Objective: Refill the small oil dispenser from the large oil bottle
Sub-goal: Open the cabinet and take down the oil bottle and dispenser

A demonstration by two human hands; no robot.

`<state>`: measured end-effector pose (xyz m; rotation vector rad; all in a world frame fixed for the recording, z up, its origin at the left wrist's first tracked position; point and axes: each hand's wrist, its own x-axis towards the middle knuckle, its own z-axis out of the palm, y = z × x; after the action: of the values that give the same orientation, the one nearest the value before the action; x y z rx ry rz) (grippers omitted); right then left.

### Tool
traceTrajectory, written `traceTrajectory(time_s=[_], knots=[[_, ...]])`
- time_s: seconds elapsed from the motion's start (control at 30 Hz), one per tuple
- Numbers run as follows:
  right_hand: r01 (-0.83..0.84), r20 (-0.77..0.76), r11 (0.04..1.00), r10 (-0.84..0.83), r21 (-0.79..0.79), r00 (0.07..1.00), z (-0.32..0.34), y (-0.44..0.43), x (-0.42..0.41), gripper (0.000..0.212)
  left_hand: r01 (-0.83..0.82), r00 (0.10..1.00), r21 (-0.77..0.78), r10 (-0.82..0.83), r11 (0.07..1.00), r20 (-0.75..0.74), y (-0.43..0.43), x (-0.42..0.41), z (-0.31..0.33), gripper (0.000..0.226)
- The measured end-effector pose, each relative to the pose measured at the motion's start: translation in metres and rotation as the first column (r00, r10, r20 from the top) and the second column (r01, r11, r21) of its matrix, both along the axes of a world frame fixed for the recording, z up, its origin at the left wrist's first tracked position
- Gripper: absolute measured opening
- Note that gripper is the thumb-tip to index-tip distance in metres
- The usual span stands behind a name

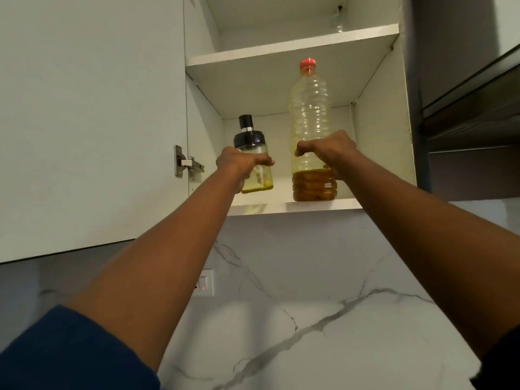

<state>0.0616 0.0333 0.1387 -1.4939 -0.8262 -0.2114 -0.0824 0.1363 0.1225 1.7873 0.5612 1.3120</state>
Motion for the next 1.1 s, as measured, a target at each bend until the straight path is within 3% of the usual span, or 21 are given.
traceTrajectory(time_s=[0.37, 0.7, 0.87, 1.1], knots=[[-0.163, -0.006, 0.984, 0.163, -0.074, 0.987, -0.06, -0.078, -0.057, 0.081, -0.044, 0.999, -0.06, 0.042, 0.997, -0.029, -0.079, -0.052, -0.05, 0.064], [-0.227, -0.128, 0.956, 0.206, -0.184, 0.97, -0.203, -0.15, -0.099, 0.064, -0.017, 0.999, -0.253, 0.005, 0.967, -0.048, -0.132, -0.082, -0.174, 0.046], [-0.224, -0.147, 0.946, 0.193, -0.234, 0.97, -0.275, -0.16, -0.109, 0.069, -0.045, 0.99, -0.306, 0.001, 0.951, -0.143, -0.135, -0.089, -0.242, 0.068], [-0.275, -0.281, 0.922, 0.197, -0.272, 0.939, -0.372, -0.139, -0.106, 0.068, -0.105, 0.976, -0.385, 0.021, 0.917, -0.217, -0.112, -0.087, -0.35, 0.061]])
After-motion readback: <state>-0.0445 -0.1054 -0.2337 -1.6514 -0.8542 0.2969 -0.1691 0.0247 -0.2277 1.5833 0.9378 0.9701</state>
